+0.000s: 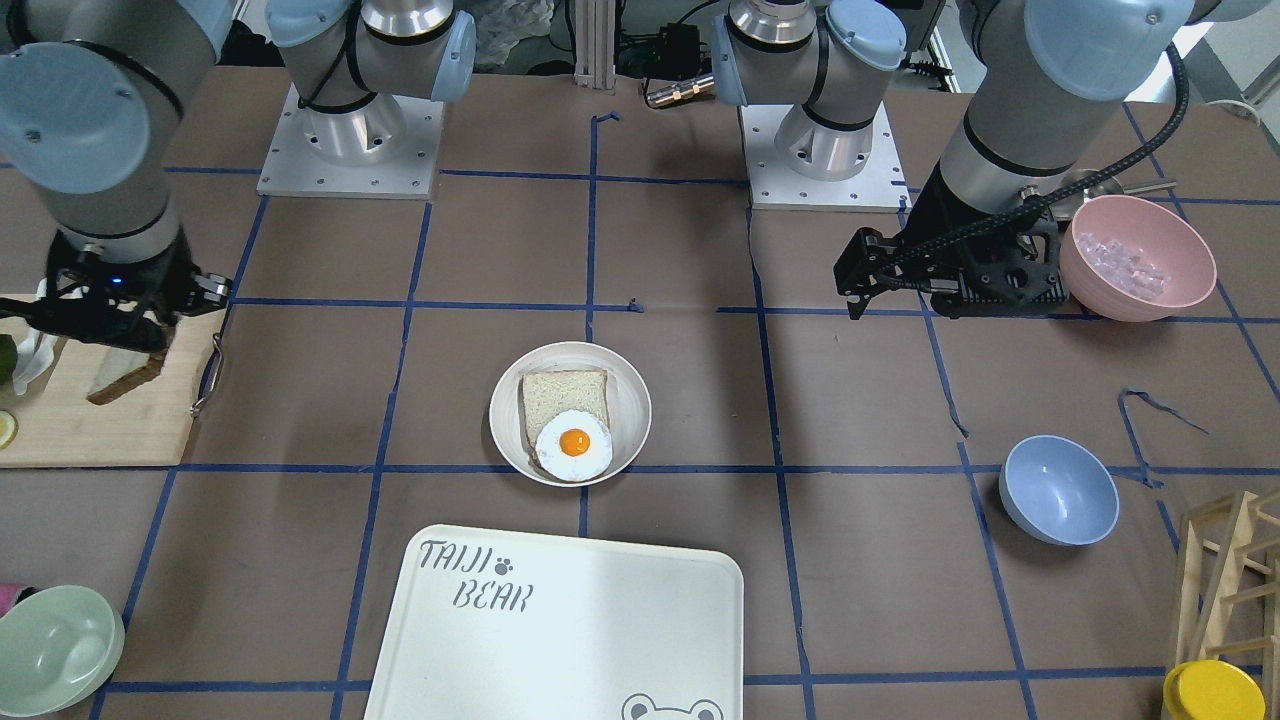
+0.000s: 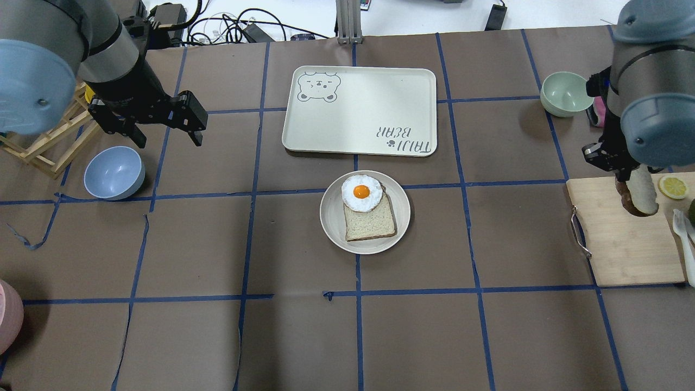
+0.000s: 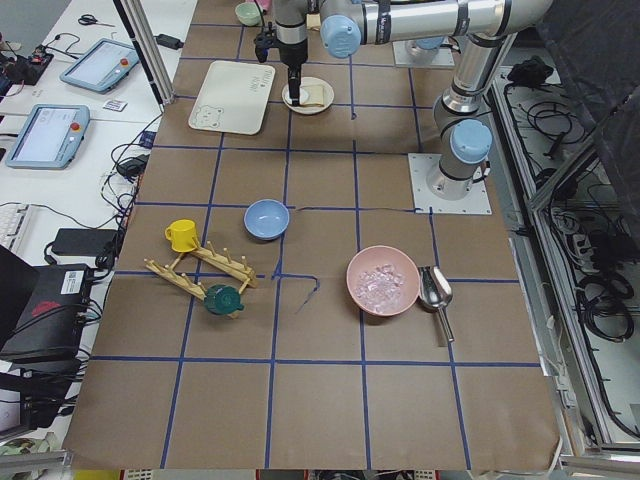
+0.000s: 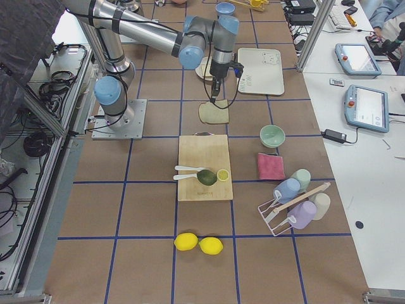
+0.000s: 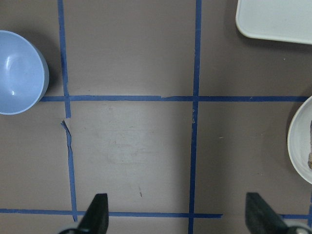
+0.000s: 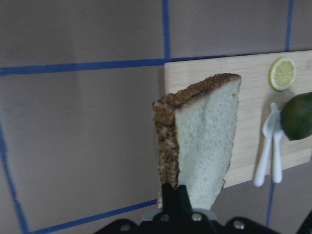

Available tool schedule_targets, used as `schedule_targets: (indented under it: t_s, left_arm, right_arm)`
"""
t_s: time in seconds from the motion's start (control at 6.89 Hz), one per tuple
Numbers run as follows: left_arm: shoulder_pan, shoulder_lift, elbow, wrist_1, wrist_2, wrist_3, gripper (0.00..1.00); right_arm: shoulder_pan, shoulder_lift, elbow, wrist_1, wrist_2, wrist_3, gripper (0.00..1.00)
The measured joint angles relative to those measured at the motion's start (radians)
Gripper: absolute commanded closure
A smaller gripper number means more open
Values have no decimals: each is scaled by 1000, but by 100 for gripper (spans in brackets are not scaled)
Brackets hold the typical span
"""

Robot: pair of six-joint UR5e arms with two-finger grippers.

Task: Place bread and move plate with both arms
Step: 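Carry the bread with the right gripper over the egg on the plate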

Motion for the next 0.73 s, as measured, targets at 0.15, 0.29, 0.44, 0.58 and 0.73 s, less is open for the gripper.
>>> schedule_targets:
  t_s: [0.15,0.29,0.44,0.58,0.73]
  left_arm:
    - [0,0,0,3,-1,0,0]
    - [0,0,0,7,-1,0,0]
    - [0,1,0,10,-1,0,0]
    - [0,1,0,11,0,0,0]
    - [1,1,0,14,-1,0,0]
  right_arm:
    - [109,6,-10,22,56,147,100]
    - [219,20,-13,29,105,303,100]
    - [307,37,-16,26,140,432,100]
    - [364,58,-20,12,189,514,100]
    - [392,76,-24,-17,238,559,100]
